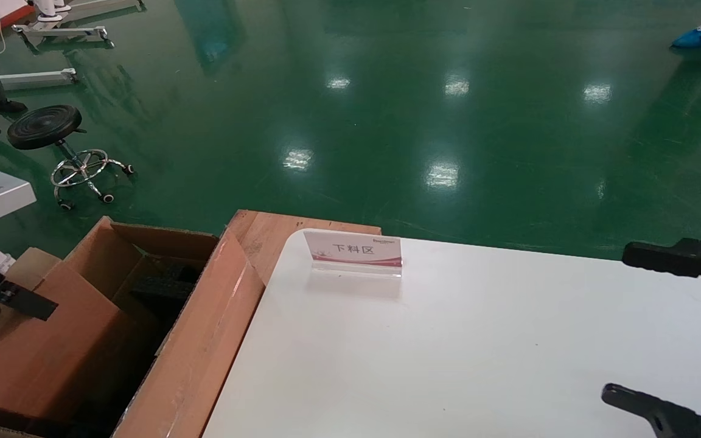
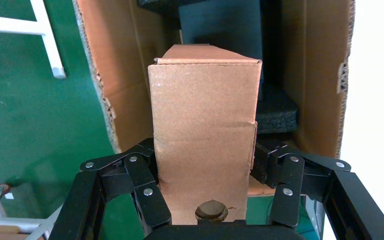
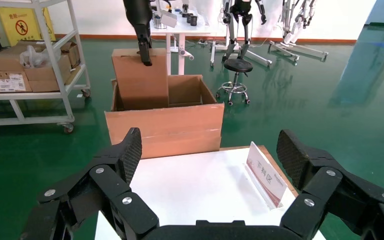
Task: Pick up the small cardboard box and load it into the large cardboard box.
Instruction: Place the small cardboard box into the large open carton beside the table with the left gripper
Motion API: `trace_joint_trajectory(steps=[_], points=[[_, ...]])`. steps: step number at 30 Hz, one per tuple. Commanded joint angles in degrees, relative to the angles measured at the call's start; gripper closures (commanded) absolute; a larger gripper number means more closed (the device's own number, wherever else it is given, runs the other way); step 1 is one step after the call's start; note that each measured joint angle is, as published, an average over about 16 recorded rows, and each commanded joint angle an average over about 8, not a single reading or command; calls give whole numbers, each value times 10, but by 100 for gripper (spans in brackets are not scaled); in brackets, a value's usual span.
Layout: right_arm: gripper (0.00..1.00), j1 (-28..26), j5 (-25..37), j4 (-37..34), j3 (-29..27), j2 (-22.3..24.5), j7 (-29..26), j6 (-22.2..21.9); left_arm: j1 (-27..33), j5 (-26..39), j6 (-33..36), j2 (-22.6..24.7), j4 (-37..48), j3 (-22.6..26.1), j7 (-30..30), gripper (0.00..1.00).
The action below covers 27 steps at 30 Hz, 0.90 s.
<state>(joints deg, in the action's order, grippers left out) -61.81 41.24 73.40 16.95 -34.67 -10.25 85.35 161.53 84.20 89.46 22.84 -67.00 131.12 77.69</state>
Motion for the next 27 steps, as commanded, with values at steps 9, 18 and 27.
trace_joint_trajectory(steps=[9, 18, 27], points=[[0, 0, 0, 0, 0, 0, 0, 0, -23, -5, -15, 17, 54, 8, -52, 100], [0, 0, 0, 0, 1, 0, 0, 0, -66, -19, -57, 37, 124, 6, -101, 100], [0, 0, -1, 0, 1, 0, 0, 0, -121, -45, -98, 61, 204, 0, -146, 100]])
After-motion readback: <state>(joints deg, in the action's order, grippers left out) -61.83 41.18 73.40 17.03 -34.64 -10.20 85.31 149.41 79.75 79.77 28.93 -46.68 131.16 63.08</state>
